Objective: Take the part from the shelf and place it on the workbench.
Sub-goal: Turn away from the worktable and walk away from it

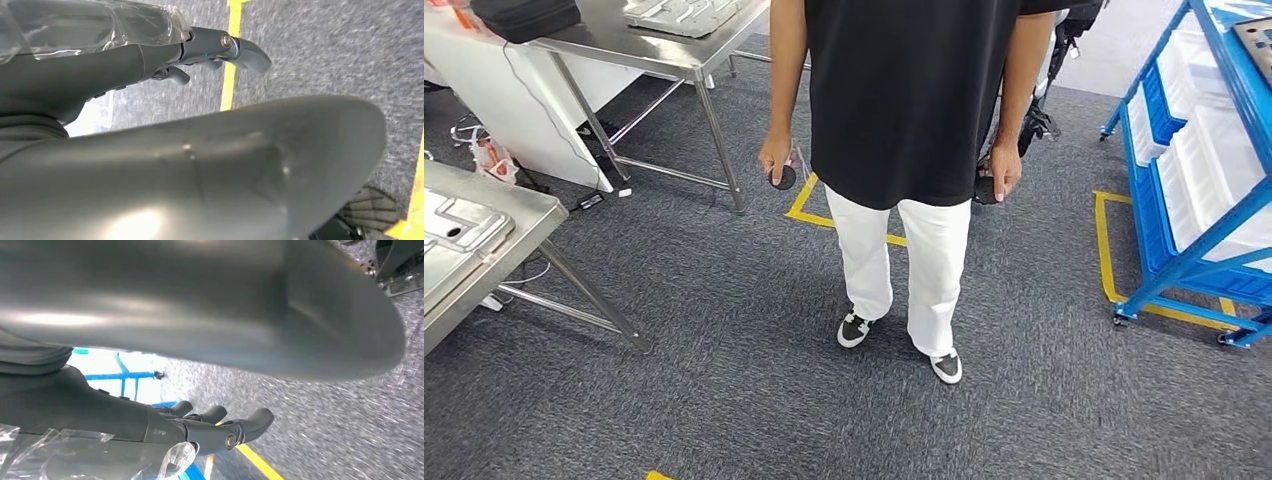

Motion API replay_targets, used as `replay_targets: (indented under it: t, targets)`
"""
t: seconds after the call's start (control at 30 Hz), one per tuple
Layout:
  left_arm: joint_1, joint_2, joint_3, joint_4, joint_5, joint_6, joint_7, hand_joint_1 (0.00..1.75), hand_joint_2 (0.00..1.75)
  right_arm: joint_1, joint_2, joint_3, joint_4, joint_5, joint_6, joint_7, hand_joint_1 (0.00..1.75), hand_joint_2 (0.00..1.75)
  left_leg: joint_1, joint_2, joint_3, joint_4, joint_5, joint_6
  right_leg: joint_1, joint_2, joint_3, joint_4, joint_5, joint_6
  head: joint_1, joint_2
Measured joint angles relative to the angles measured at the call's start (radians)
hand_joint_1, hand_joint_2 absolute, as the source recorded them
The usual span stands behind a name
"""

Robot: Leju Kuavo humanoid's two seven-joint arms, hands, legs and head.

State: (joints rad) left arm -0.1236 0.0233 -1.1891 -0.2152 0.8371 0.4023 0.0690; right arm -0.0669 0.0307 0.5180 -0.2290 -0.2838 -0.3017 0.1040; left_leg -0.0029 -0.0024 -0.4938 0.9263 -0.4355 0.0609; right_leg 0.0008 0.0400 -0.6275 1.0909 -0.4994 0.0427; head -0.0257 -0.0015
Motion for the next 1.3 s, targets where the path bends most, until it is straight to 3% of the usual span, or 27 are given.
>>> replay_targets:
  t: [0.07,0.1,0.13,0.2,0.27,0.3,0.37,0.4,0.47,0.5,0.57,0.6,0.63,0.7,0.77,0.83,0.9,0.97,1.03,1.07,1.1,1.13,1.17,1.23,1.3]
  targets:
    - [0.004,0.0,0.0,0.0,0.0,0.0,0.0,0.0,0.0,-0.001,0.0,0.0,0.0,0.0,-0.002,-0.004,0.0,0.0,-0.002,0.027,-0.004,0.0,0.0,0.004,-0.005,-0.025,-0.061,0.137,-0.062,0.008,0.001,0.0]
    - [0.005,0.0,0.0,0.0,0.0,-0.001,0.0,0.0,0.0,-0.001,0.0,0.0,0.0,0.0,-0.002,-0.006,0.0,0.0,-0.002,0.041,-0.005,0.0,0.0,0.004,-0.008,-0.028,-0.072,0.168,-0.069,0.011,0.001,0.0]
    - [0.006,0.0,0.0,0.0,0.0,-0.001,0.0,0.0,0.0,0.0,0.0,0.0,0.0,-0.001,-0.002,-0.007,0.0,0.0,-0.002,0.054,-0.005,0.001,0.0,0.003,-0.011,-0.032,-0.06,0.155,-0.056,0.014,0.001,0.0]
    - [0.004,0.0,0.0,0.0,0.0,0.0,-0.001,0.0,0.0,0.0,0.0,0.0,0.0,-0.003,-0.003,-0.01,0.0,0.0,-0.001,0.077,-0.002,0.001,-0.002,0.0,-0.015,-0.058,0.019,0.025,0.004,0.017,0.001,0.0]
    - [0.003,0.001,0.0,0.0,0.0,0.0,-0.002,0.0,0.0,-0.003,0.001,0.0,0.0,-0.005,-0.004,-0.011,0.0,0.0,-0.005,0.096,0.0,0.005,-0.006,-0.011,-0.012,-0.092,0.092,-0.106,0.044,0.012,0.001,0.0]
    - [0.002,0.001,0.0,0.0,0.001,0.0,-0.002,0.0,0.0,-0.004,0.001,0.0,0.0,-0.006,-0.005,-0.012,0.0,0.0,-0.008,0.105,0.002,0.006,-0.008,-0.017,-0.01,-0.1,0.107,-0.136,0.05,0.007,0.0,0.0]
    - [0.0,0.002,0.0,0.0,0.001,0.001,-0.002,0.0,0.0,-0.003,0.001,0.0,0.001,-0.006,-0.005,-0.011,0.0,0.0,-0.007,0.122,0.004,0.006,-0.009,-0.03,-0.006,-0.083,0.104,-0.145,0.053,-0.007,-0.001,0.0]
    - [-0.002,0.002,0.0,0.0,0.001,0.001,-0.002,0.0,0.0,-0.002,0.001,0.0,0.001,-0.006,-0.005,-0.01,0.0,0.0,-0.004,0.115,0.004,0.011,-0.014,-0.036,-0.006,-0.074,0.103,-0.146,0.055,-0.013,-0.001,0.0]
    - [-0.005,0.002,-0.001,0.0,0.001,0.0,-0.002,0.0,0.0,-0.002,0.001,0.0,0.001,-0.006,-0.005,-0.008,0.0,0.0,0.003,0.07,-0.019,0.071,-0.056,-0.05,-0.01,-0.056,0.099,-0.149,0.062,-0.026,-0.003,0.0]
    - [-0.004,0.002,-0.001,0.0,0.0,0.0,-0.001,0.0,0.0,-0.003,0.001,0.0,0.002,-0.007,-0.005,-0.007,0.0,0.0,0.006,0.041,-0.046,0.134,-0.093,-0.054,-0.011,-0.046,0.097,-0.15,0.065,-0.03,-0.004,0.0]
    - [0.001,0.003,-0.001,0.0,0.0,0.0,0.0,0.0,0.0,-0.004,0.002,0.0,0.002,-0.008,-0.005,-0.006,0.0,0.0,0.008,0.018,-0.112,0.281,-0.158,-0.057,-0.01,-0.021,0.091,-0.149,0.07,-0.035,-0.006,0.0]
    - [0.004,0.003,-0.001,0.0,0.0,0.0,0.001,0.0,0.0,-0.004,0.002,0.0,0.002,-0.008,-0.005,-0.006,0.0,0.0,0.008,0.015,-0.133,0.325,-0.169,-0.057,-0.01,-0.007,0.089,-0.149,0.072,-0.036,-0.006,0.0]
    - [0.006,0.003,-0.001,0.0,0.0,0.0,0.002,0.0,0.0,-0.003,0.002,0.0,0.002,-0.009,-0.006,-0.005,0.0,0.0,0.008,0.013,-0.134,0.325,-0.157,-0.056,-0.01,0.009,0.088,-0.149,0.074,-0.035,-0.006,0.0]
    - [0.006,0.005,-0.002,0.0,0.0,0.0,0.003,0.0,0.0,-0.003,0.002,0.0,0.002,-0.01,-0.006,-0.003,0.0,0.0,0.009,-0.004,-0.08,0.207,-0.085,-0.051,-0.01,0.039,0.089,-0.149,0.077,-0.031,-0.006,0.0]
    - [0.004,0.007,-0.002,0.0,0.0,0.0,0.003,0.0,0.0,-0.004,0.003,0.0,0.002,-0.01,-0.006,-0.003,0.0,0.0,0.009,-0.048,-0.017,0.062,-0.027,-0.043,-0.008,0.064,0.086,-0.147,0.08,-0.024,-0.006,0.0]
    - [0.003,0.009,-0.002,0.0,0.0,0.0,0.003,0.0,0.0,-0.005,0.004,0.0,0.002,-0.01,-0.006,-0.003,0.0,0.0,0.007,-0.067,0.001,0.012,-0.016,-0.037,-0.007,0.085,0.08,-0.146,0.084,-0.014,-0.005,0.0]
    - [0.003,0.009,-0.002,0.0,0.0,-0.001,0.003,0.0,0.0,-0.002,0.003,0.0,0.003,-0.011,-0.006,-0.003,0.0,0.0,0.005,-0.047,0.001,0.009,-0.011,-0.028,-0.009,0.102,0.073,-0.146,0.088,-0.003,-0.005,0.0]
    - [0.001,0.009,-0.002,0.0,0.0,0.0,0.003,0.0,0.0,0.001,0.002,0.0,0.004,-0.012,-0.007,-0.003,0.0,0.0,0.006,-0.024,-0.001,0.004,-0.003,-0.015,-0.009,0.072,0.052,-0.108,0.062,0.004,-0.004,0.0]
    - [0.001,0.01,-0.002,0.0,0.0,0.0,0.002,0.0,0.0,0.0,0.002,0.0,0.005,-0.013,-0.008,-0.005,0.0,0.0,0.005,0.002,-0.004,0.003,0.001,-0.008,-0.006,0.01,-0.005,0.018,-0.01,0.008,0.0,0.0]
    - [0.003,0.011,-0.002,0.0,0.0,-0.001,0.001,0.0,0.0,-0.001,0.002,0.0,0.005,-0.014,-0.009,-0.007,0.0,0.0,0.004,0.016,-0.006,0.003,0.001,-0.006,-0.006,-0.011,-0.039,0.095,-0.046,0.01,0.001,0.0]
    - [0.005,0.011,-0.002,0.0,0.0,-0.001,0.0,0.0,0.0,-0.002,0.002,0.0,0.005,-0.016,-0.009,-0.008,0.0,0.0,0.002,0.03,-0.007,0.003,0.001,-0.005,-0.007,-0.022,-0.064,0.153,-0.068,0.011,0.001,0.0]
    - [0.006,0.011,-0.002,0.0,0.0,-0.001,0.0,0.0,0.0,-0.001,0.002,0.0,0.005,-0.017,-0.009,-0.009,0.0,0.0,0.001,0.044,-0.007,0.003,0.001,-0.005,-0.008,-0.028,-0.072,0.175,-0.07,0.012,0.001,0.0]
    - [0.006,0.011,-0.002,0.0,0.0,-0.002,0.0,0.0,0.0,-0.001,0.002,0.0,0.005,-0.017,-0.009,-0.009,0.0,0.0,0.002,0.057,-0.007,0.003,0.0,-0.006,-0.009,-0.033,-0.058,0.156,-0.055,0.013,0.001,0.0]
    - [0.005,0.01,-0.002,0.0,0.0,-0.002,-0.001,0.0,0.0,0.0,0.002,0.0,0.005,-0.018,-0.009,-0.01,0.0,0.0,0.002,0.079,-0.005,0.004,-0.001,-0.009,-0.012,-0.062,0.023,0.016,0.007,0.015,0.001,0.0]
    - [0.003,0.011,-0.002,0.0,0.0,-0.002,-0.004,0.0,0.0,-0.003,0.003,0.0,0.005,-0.018,-0.01,-0.013,0.0,0.0,-0.002,0.098,-0.001,0.008,-0.008,-0.018,-0.011,-0.101,0.091,-0.108,0.046,0.01,0.0,0.0]
